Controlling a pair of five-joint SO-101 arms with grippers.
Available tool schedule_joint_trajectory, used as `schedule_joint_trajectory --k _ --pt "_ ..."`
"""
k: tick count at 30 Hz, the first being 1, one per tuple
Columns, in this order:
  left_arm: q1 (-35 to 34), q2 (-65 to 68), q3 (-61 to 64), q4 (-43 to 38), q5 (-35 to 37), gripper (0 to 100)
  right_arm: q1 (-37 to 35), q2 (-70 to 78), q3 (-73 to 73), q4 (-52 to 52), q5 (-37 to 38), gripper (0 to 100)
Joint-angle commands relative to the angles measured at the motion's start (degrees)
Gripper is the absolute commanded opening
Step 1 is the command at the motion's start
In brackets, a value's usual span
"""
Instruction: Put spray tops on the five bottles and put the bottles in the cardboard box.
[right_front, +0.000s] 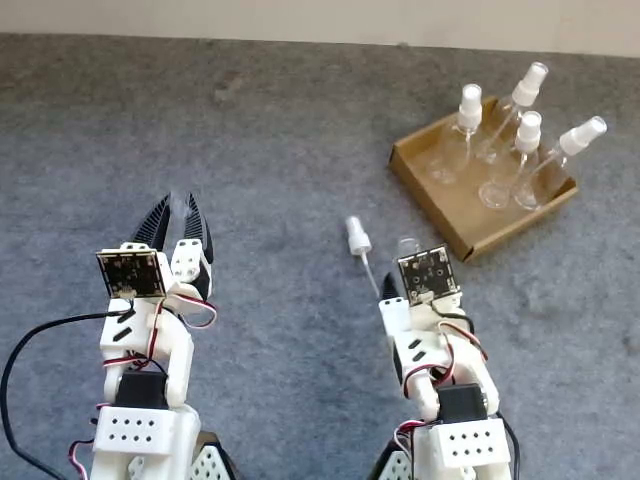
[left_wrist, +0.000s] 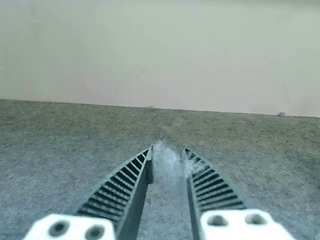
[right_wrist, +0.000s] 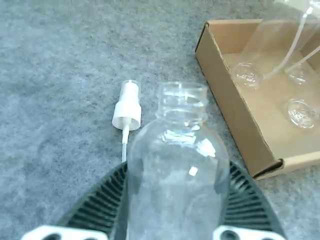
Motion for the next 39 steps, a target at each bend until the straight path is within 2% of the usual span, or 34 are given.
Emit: schedule_joint_trajectory --k 1,15,24,36,39 --pt "0.8 -0.1 1.5 0.4 -0.2 7 0.3 -0.8 4.4 -1.7 -0.1 17.1" --pt "1.1 -0.1 1.5 0.4 -0.2 7 0.3 -0.8 4.4 -1.7 -0.1 17.1" --pt "11.6 -0.6 1.5 6.2 -0.4 7 0.3 -0.8 4.4 -1.7 -0.1 17.1" --pt "12.5 -0.7 1.5 6.0 -0.2 7 0.3 -0.8 4.4 -1.7 -0.1 17.1" --pt "15.0 -0.7 1.5 6.2 -0.3 7 0.3 -0.8 4.4 -1.7 -0.1 17.1"
